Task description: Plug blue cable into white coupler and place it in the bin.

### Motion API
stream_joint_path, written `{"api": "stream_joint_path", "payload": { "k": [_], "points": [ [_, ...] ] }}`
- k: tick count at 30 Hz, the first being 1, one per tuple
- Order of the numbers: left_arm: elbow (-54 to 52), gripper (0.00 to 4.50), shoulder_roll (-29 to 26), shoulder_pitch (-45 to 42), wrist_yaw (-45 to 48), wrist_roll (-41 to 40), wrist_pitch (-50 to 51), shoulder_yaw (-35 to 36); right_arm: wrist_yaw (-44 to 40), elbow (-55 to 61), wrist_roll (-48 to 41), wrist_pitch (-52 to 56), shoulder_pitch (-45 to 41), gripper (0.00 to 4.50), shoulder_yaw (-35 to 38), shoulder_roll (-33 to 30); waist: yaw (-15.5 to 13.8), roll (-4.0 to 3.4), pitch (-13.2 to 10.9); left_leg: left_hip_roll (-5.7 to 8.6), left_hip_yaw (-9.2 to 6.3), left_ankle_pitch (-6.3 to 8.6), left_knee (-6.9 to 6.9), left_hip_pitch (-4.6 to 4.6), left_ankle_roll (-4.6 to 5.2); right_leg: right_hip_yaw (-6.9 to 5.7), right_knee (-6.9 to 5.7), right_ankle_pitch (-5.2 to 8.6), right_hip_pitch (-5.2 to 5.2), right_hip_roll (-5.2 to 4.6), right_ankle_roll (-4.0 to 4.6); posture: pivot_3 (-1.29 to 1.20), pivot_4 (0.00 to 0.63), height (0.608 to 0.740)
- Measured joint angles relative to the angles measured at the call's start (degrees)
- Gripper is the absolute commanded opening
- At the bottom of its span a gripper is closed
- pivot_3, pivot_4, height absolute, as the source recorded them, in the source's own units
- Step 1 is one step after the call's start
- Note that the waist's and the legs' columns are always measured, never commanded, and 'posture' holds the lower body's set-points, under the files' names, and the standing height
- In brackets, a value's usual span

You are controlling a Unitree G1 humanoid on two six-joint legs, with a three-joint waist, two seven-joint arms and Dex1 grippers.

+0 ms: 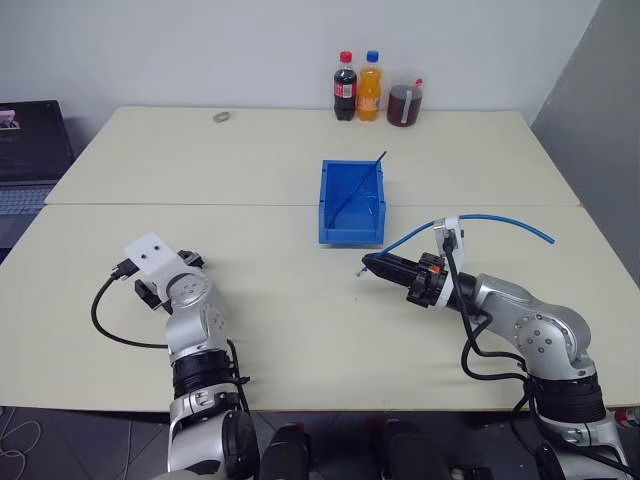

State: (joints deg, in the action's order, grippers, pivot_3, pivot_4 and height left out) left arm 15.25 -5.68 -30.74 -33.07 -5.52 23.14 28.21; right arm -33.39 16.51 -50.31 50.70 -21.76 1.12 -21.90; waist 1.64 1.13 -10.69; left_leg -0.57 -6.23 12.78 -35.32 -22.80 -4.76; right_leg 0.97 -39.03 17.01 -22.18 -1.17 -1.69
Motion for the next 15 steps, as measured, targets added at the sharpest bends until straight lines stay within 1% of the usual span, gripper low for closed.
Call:
{"api": "stream_joint_path", "payload": {
  "k": [6, 9, 10, 12, 13, 15],
  "points": [
    [3.23, 4.5, -1.82, -1.33, 0.12, -0.23, -2.3, 0.11, 0.1, 0.01, 0.0, 0.03, 0.01, 0.11, 0.0, 0.0, -0.01, 0.0, 0.0, 0.0, 0.0, 0.0, -0.05, -0.01, 0.0, 0.0, -0.01, -0.03, 0.0, 0.0, -0.01, 0.0, 0.15, 0.74],
    [4.08, 3.91, -2.01, -1.46, 0.1, -0.28, -3.14, 0.12, 0.11, 0.01, 0.0, 0.04, 0.02, 0.11, 0.0, 0.0, -0.02, 0.0, 0.0, 0.0, 0.0, 0.0, -0.08, -0.03, 0.0, 0.0, -0.01, -0.05, 0.0, 0.0, -0.02, 0.0, 0.15, 0.74],
    [4.25, 3.78, -2.02, -1.47, 0.1, -0.29, -3.28, 0.12, 0.11, 0.01, 0.0, 0.04, 0.03, 0.11, 0.0, 0.0, -0.02, 0.0, 0.0, 0.0, 0.0, 0.0, -0.08, -0.03, 0.0, 0.0, -0.01, -0.06, 0.0, 0.0, -0.02, 0.0, 0.15, 0.74],
    [4.9, 3.32, -2.07, -1.48, 0.1, -0.43, -3.63, 0.12, 0.11, 0.02, 0.0, 0.04, 0.08, 0.11, 0.0, -0.01, -0.01, 0.0, 0.0, 0.0, 0.0, 0.0, -0.1, -0.03, 0.0, 0.0, -0.02, -0.07, 0.0, 0.0, -0.03, 0.0, 0.15, 0.74],
    [4.97, 3.02, -2.07, -1.48, 0.1, -0.47, -3.68, 0.12, 0.11, 0.03, 0.0, 0.04, 0.14, 0.11, 0.0, -0.01, -0.02, 0.0, 0.0, 0.0, 0.0, 0.0, -0.12, -0.03, 0.0, 0.0, -0.02, -0.07, 0.0, 0.0, -0.03, 0.0, 0.15, 0.74],
    [5.1, 2.66, -2.15, -1.49, 0.12, -0.61, -3.9, 0.12, 0.11, 0.07, 0.0, 0.04, 0.33, 0.11, 0.0, -0.02, -0.02, 0.0, 0.0, 0.0, 0.0, 0.0, -0.14, -0.04, 0.0, 0.0, -0.03, -0.08, 0.0, 0.0, -0.04, 0.0, 0.15, 0.74]
  ]
}}
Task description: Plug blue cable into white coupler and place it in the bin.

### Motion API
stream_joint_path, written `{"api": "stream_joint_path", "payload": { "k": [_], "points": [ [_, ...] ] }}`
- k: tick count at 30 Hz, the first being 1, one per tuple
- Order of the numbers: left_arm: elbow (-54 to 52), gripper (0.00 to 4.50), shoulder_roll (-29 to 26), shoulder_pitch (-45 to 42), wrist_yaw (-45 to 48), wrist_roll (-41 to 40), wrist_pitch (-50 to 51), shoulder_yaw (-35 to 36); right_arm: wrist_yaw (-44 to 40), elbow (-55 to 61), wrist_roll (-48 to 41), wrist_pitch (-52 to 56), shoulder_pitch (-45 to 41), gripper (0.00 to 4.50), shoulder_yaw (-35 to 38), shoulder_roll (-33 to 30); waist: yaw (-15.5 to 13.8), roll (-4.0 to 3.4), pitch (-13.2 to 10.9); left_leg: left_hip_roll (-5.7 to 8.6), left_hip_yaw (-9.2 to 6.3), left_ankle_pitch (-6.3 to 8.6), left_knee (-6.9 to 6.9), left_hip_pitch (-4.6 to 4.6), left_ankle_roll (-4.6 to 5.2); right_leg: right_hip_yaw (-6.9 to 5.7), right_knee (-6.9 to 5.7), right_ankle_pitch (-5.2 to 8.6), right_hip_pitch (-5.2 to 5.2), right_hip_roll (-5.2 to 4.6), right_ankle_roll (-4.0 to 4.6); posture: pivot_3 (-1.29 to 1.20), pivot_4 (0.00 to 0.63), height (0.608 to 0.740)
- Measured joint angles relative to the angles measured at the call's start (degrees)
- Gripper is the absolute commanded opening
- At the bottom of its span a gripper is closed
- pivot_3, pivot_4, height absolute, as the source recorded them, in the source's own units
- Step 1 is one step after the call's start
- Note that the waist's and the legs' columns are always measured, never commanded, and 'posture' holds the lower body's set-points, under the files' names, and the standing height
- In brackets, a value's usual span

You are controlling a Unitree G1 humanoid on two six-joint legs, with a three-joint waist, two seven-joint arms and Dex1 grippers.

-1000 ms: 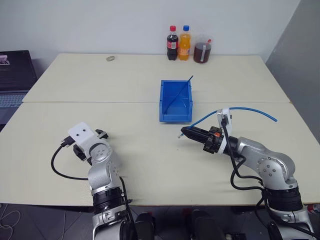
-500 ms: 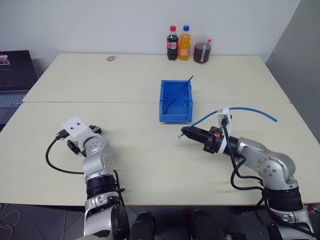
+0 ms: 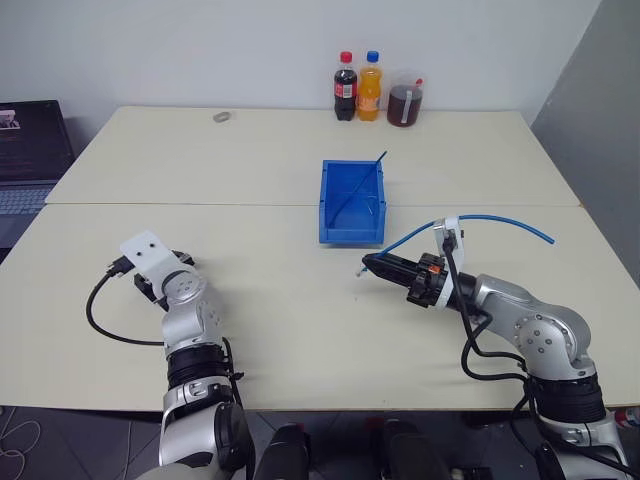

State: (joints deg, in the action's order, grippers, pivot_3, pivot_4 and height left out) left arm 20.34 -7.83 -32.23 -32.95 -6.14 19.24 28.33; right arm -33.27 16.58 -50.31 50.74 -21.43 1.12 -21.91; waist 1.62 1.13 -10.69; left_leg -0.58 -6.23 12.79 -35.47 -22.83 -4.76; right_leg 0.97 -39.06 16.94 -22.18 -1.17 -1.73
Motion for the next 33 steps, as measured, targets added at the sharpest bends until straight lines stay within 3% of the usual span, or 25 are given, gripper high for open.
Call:
{"api": "stream_joint_path", "payload": {
  "k": [8, 18, 21, 26, 33],
  "points": [
    [0.7, 0.99, -0.84, -0.03, 0.51, -0.61, -0.92, 0.0, 0.0, 0.05, 0.01, 0.0, 0.14, 0.11, 0.0, -0.05, 0.01, 0.0, 0.0, 0.0, 0.0, 0.0, -0.16, -0.04, 0.0, 0.0, -0.03, -0.04, 0.01, 0.0, -0.04, 0.0, 0.15, 0.74],
    [-0.14, 0.9, -1.05, 0.67, 4.96, -3.33, -1.07, 0.08, 0.06, 0.23, 0.02, 0.0, 0.45, 0.1, -0.01, -0.05, 0.02, 0.0, 0.0, 0.01, -0.01, 0.0, -0.31, -0.06, 0.0, 0.01, -0.04, -0.12, 0.04, 0.01, -0.09, 0.0, 0.15, 0.74],
    [-1.98, 0.9, -2.32, 2.76, 11.06, -4.85, -0.27, -1.5, 0.3, 0.73, 0.02, -0.02, 0.62, 0.1, 0.0, -0.07, 0.03, 0.0, 0.0, 0.0, -0.01, 0.0, -0.31, -0.06, 0.0, 0.01, -0.04, -0.12, 0.04, 0.02, -0.08, 0.0, 0.15, 0.74],
    [-5.31, 0.9, -9.58, 7.41, 29.94, -6.79, 3.88, -9.43, 0.85, 3.51, 0.07, -0.13, 2.87, 0.1, 0.17, -1.73, 0.07, -0.01, 0.0, 0.01, 0.0, 0.0, -0.31, -0.07, 0.0, 0.02, -0.03, -0.13, 0.04, 0.01, -0.08, 0.0, 0.15, 0.74],
    [-13.51, 0.88, -20.9, 9.4, 64.05, -9.59, 6.08, -26.49, 1.12, 10.26, 0.34, -0.4, 7.7, 0.1, 1.49, -5.84, 0.08, -0.02, 0.0, -0.01, 0.03, 0.01, -0.31, -0.06, 0.01, 0.06, -0.02, -0.12, 0.04, 0.02, -0.09, 0.0, 0.15, 0.74]
  ]
}}
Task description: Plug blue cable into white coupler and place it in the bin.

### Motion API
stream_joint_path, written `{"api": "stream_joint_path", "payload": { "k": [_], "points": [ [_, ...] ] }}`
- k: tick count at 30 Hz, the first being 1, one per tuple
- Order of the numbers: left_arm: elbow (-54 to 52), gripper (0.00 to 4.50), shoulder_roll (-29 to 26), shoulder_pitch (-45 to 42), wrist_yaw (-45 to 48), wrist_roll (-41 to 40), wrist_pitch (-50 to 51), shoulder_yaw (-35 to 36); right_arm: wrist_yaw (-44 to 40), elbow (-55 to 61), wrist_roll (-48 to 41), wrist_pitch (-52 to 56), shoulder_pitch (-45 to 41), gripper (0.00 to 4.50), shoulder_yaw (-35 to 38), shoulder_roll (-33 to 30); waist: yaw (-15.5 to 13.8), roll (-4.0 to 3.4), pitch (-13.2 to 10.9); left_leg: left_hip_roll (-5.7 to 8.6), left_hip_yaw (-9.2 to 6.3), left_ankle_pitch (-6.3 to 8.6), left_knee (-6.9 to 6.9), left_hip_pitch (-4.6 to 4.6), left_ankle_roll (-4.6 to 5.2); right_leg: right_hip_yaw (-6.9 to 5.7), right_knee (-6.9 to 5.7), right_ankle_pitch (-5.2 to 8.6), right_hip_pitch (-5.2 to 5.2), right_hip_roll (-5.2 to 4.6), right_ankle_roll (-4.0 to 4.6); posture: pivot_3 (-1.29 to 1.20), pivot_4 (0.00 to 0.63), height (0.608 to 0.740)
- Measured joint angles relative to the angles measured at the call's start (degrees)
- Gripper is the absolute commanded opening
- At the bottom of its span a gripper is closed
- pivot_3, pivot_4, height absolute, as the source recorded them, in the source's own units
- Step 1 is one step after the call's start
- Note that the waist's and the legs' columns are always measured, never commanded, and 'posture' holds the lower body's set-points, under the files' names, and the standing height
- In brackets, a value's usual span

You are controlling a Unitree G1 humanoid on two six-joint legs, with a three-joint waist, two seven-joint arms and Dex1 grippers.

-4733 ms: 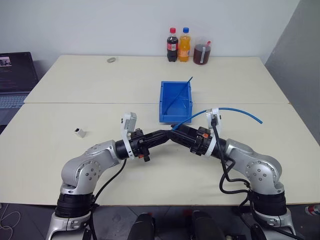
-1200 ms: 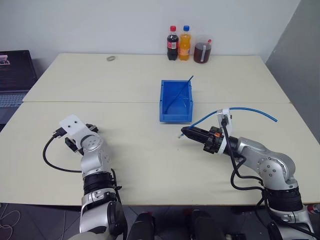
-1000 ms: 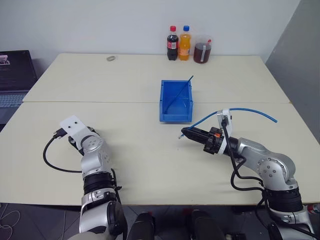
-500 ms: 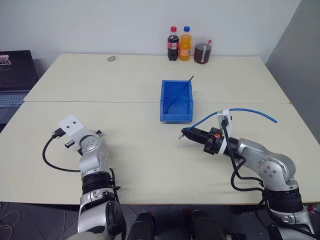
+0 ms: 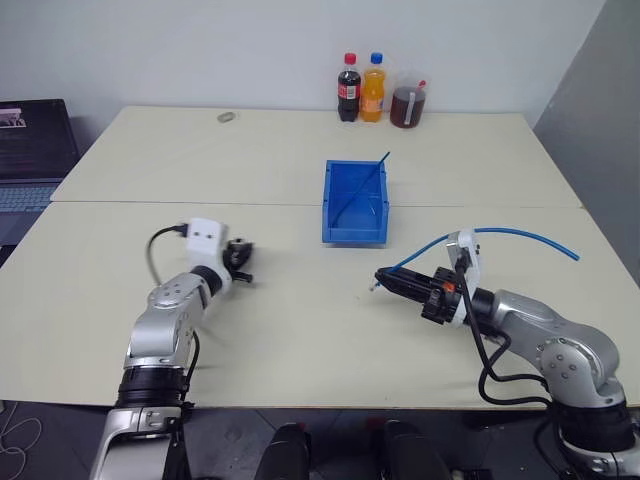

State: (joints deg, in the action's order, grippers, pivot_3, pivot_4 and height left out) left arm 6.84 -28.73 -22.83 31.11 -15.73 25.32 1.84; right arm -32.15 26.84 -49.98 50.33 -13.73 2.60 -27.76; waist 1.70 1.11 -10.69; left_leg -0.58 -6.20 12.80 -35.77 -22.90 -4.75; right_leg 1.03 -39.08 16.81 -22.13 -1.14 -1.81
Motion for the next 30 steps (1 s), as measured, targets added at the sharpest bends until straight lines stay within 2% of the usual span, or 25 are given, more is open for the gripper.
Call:
{"api": "stream_joint_path", "payload": {
  "k": [7, 11, 18, 30],
  "points": [
    [-0.48, 0.88, -7.24, -3.11, 30.17, 0.69, -8.56, -15.01, -1.76, 4.38, 7.56, -4.47, 2.75, 0.1, -2.76, -5.78, 0.25, -0.02, -0.01, -0.11, -0.01, 0.0, 0.04, 0.01, 0.01, -0.02, 0.01, 0.05, -0.04, 0.12, -0.01, 0.0, 0.15, 0.74],
    [0.97, 0.88, -8.27, -5.34, 39.58, 1.91, -12.62, -17.97, -2.84, 4.42, 10.96, -7.2, 3.09, 0.1, -5.15, -5.83, 0.21, -0.03, -0.02, -0.1, 0.02, 0.01, 0.02, -0.01, 0.02, 0.01, 0.03, 0.06, -0.04, 0.11, -0.03, 0.0, 0.15, 0.74],
    [6.29, 0.87, -8.03, -7.37, 45.31, 6.38, -19.42, -21.61, -6.16, 1.66, 20.49, -15.0, 0.73, 0.1, -12.22, -5.77, 0.16, -0.03, -0.02, -0.1, -0.01, 0.0, 0.0, 0.01, 0.03, -0.01, 0.02, 0.11, -0.03, 0.11, -0.12, 0.0, 0.15, 0.74],
    [9.26, 0.87, -7.12, -8.6, 47.8, 7.92, -23.6, -21.62, -14.62, -9.43, 30.67, -23.89, -10.65, 0.1, -24.36, 1.03, 0.19, -0.04, -0.01, -0.1, -0.04, 0.0, -0.05, 0.04, 0.03, -0.03, 0.0, 0.06, 0.02, 0.11, -0.03, 0.0, 0.15, 0.74]
  ]
}}
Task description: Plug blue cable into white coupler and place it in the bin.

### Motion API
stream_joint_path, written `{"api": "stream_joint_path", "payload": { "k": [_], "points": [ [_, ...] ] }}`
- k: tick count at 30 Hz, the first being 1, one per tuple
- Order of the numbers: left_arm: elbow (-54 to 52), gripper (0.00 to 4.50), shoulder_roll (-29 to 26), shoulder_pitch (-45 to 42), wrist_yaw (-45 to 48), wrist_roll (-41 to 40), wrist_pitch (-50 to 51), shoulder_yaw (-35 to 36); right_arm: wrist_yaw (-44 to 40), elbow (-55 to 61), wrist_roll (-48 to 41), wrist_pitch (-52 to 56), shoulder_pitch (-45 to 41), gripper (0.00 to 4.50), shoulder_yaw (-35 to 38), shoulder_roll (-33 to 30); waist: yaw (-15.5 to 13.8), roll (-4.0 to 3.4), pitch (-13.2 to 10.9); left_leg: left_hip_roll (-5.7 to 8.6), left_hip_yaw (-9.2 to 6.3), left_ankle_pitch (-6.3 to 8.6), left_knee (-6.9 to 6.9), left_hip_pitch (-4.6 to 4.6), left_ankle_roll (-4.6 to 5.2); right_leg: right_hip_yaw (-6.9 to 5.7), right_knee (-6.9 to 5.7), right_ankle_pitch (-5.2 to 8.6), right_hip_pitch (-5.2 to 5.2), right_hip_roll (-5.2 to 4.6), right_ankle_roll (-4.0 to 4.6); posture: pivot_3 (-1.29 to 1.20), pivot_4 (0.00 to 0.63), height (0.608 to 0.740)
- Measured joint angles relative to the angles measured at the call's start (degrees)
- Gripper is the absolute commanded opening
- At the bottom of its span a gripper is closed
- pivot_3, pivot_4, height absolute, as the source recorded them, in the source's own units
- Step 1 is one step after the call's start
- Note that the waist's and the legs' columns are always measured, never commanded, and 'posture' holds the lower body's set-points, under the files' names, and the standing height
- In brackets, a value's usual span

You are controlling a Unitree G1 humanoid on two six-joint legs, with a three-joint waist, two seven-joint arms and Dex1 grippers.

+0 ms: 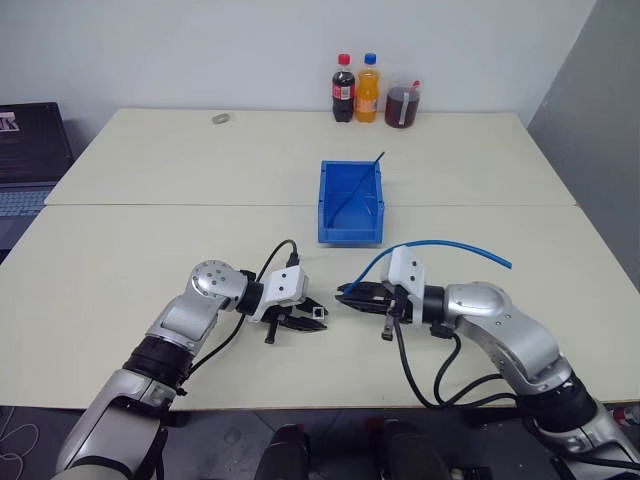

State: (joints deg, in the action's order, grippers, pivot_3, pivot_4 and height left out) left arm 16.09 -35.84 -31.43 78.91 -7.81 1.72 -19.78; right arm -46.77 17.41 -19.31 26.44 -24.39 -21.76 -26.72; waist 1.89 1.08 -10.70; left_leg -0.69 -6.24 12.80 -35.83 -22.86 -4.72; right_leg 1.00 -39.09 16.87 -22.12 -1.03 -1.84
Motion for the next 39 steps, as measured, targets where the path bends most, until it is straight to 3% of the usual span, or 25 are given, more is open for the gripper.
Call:
{"api": "stream_joint_path", "payload": {
  "k": [13, 39],
  "points": [
    [-0.36, 0.86, 0.04, 0.3, 0.53, 0.22, 0.35, 0.02, -2.88, -8.26, 7.32, -6.62, -1.72, 0.1, -4.35, 4.55, 0.01, -0.01, 0.01, 0.0, 0.0, 0.0, 0.0, 0.02, 0.0, 0.01, -0.02, -0.04, 0.0, 0.0, 0.07, 0.0, 0.15, 0.74],
    [-1.08, 0.85, 0.75, 1.18, 0.2, 0.31, 2.94, 1.08, -6.26, -10.33, 13.64, -11.03, -3.3, 0.1, -6.12, 5.39, 0.01, -0.12, 0.12, 0.0, 0.0, 0.0, 0.0, 0.11, 0.0, 0.01, -0.04, -0.04, 0.08, 0.0, 0.07, 0.0, 0.15, 0.74]
  ]
}}
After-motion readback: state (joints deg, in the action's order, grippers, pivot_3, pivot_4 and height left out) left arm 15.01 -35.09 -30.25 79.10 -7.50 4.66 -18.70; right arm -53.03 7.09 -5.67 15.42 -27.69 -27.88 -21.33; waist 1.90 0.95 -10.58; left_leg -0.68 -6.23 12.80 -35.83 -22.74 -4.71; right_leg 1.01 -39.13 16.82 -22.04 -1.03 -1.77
